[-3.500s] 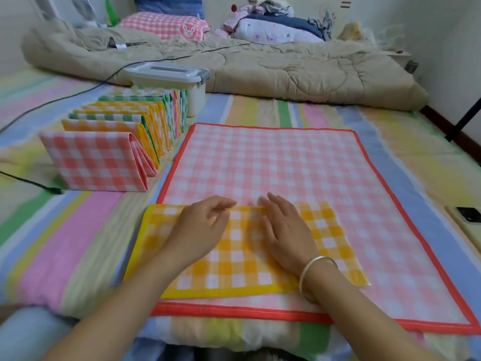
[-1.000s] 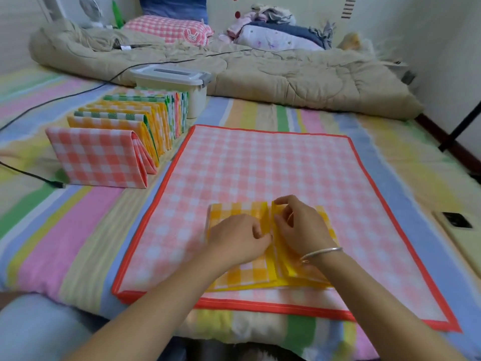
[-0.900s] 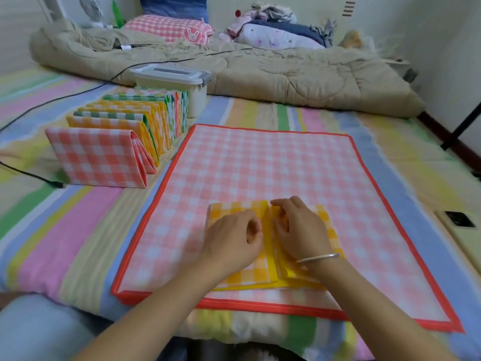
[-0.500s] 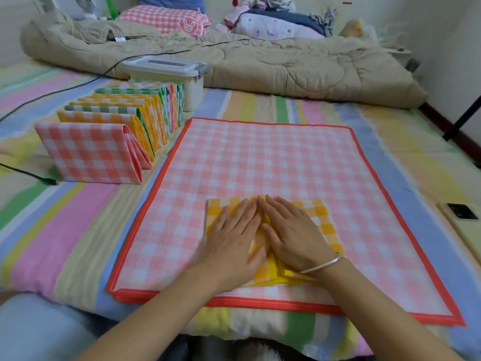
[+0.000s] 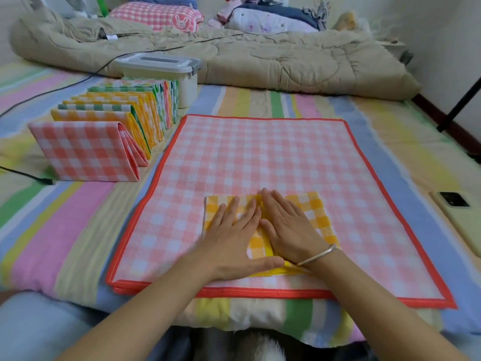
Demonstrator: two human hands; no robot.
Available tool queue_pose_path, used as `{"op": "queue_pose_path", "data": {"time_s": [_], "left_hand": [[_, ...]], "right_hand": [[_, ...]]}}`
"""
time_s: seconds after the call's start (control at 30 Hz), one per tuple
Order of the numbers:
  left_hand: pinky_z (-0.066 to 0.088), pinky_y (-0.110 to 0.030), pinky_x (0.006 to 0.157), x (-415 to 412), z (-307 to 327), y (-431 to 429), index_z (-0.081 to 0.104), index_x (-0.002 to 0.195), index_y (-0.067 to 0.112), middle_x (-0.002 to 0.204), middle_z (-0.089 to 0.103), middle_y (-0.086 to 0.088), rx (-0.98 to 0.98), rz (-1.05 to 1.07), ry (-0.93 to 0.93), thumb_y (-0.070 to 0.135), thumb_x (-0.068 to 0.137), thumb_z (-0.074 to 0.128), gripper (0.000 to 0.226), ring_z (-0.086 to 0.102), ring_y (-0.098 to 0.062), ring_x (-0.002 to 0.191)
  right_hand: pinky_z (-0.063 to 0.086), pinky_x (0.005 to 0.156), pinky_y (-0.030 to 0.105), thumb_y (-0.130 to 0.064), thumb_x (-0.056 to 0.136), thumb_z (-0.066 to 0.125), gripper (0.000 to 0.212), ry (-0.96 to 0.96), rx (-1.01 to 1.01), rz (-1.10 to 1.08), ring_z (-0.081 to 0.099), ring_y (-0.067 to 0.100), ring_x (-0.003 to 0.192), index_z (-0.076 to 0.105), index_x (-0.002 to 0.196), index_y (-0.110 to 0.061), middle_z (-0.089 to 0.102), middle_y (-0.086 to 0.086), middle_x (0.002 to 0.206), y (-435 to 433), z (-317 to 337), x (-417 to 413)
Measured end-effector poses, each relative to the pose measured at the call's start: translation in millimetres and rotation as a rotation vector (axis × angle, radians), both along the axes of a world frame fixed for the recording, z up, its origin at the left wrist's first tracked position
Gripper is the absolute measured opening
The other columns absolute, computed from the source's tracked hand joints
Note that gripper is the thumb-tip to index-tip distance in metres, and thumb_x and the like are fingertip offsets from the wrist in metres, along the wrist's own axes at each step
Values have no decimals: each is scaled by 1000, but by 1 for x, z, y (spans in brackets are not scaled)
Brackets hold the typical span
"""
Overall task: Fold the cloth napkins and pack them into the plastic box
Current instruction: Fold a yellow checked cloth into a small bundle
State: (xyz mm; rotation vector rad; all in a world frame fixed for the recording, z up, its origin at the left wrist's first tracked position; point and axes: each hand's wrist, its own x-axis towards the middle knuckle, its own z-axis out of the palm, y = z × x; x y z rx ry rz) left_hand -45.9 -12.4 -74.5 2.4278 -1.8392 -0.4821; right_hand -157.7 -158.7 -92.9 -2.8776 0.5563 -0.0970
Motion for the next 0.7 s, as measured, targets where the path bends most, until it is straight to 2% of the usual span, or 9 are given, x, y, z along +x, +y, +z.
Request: {"op": "queue_pose_path", "data": {"time_s": [0.1, 0.2, 0.3, 0.37, 0.43, 0.5, 0.57, 0.63, 0.7], "left_hand": [[-12, -50, 122, -4, 5, -4, -21, 155, 30, 160, -31, 9, 38, 12, -3, 101, 62, 17, 123, -36, -23, 145], [-11, -52, 122, -3, 11, -7, -18, 156, 35, 162, -27, 6, 71, 1, 2, 97, 67, 31, 119, -33, -27, 146], [-10, -54, 122, -3, 14, -8, -17, 154, 43, 162, -27, 5, 77, -6, 13, 94, 70, 41, 115, -32, -29, 147], [-10, -54, 121, -3, 13, -8, -13, 154, 46, 162, -27, 5, 75, -4, 8, 94, 69, 42, 112, -32, -30, 147], [-11, -55, 121, -3, 11, -8, -11, 155, 46, 162, -29, 5, 81, -5, -7, 95, 68, 41, 112, -33, -30, 146], [-12, -55, 121, -2, 10, -8, -13, 154, 46, 161, -31, 5, 96, -10, -15, 96, 68, 40, 113, -34, -30, 145], [-13, -55, 120, -1, 10, -8, -14, 154, 46, 159, -32, 6, 107, -10, -12, 97, 66, 37, 113, -35, -30, 144], [-14, -55, 120, -1, 9, -9, -14, 154, 47, 159, -33, 7, 103, -4, 4, 101, 61, 27, 115, -37, -29, 144], [-15, -55, 120, -3, 7, -9, -13, 154, 48, 159, -33, 8, 63, 11, 41, 105, 54, 8, 116, -38, -27, 143]], "right_hand": [[9, 122, 31, -63, 88, 3, 84, -97, 109, 13, 4, 11, 150, 6, 156, -15, 10, -3, 163, 0, 4, -3], [23, 118, 31, -46, 94, 32, 66, -296, 308, -41, 25, 13, 145, 25, 152, -15, 32, 0, 156, 1, 13, -10], [28, 113, 26, -49, 94, 35, 56, -457, 439, -139, 37, 9, 137, 46, 142, -23, 47, -5, 146, 3, 29, -21], [34, 109, 27, -46, 93, 33, 51, -515, 351, -181, 47, 14, 129, 62, 126, -20, 58, -2, 133, 3, 34, -36], [42, 102, 37, -39, 90, 36, 47, -492, 78, -271, 56, 28, 118, 70, 113, -15, 65, 6, 123, 2, 31, -55], [42, 100, 44, -37, 92, 43, 41, -345, -54, -456, 53, 35, 120, 69, 117, -17, 61, 12, 128, 4, 29, -74], [36, 104, 44, -43, 95, 46, 41, -181, -14, -613, 41, 32, 130, 60, 130, -25, 51, 8, 141, 10, 29, -86], [30, 108, 44, -54, 94, 38, 52, -104, -14, -628, 31, 29, 137, 47, 141, -31, 41, 3, 149, 17, 27, -89], [18, 114, 42, -64, 88, 25, 68, -35, 7, -634, 17, 26, 144, 30, 149, -34, 26, 0, 158, 24, 23, -86]]}}
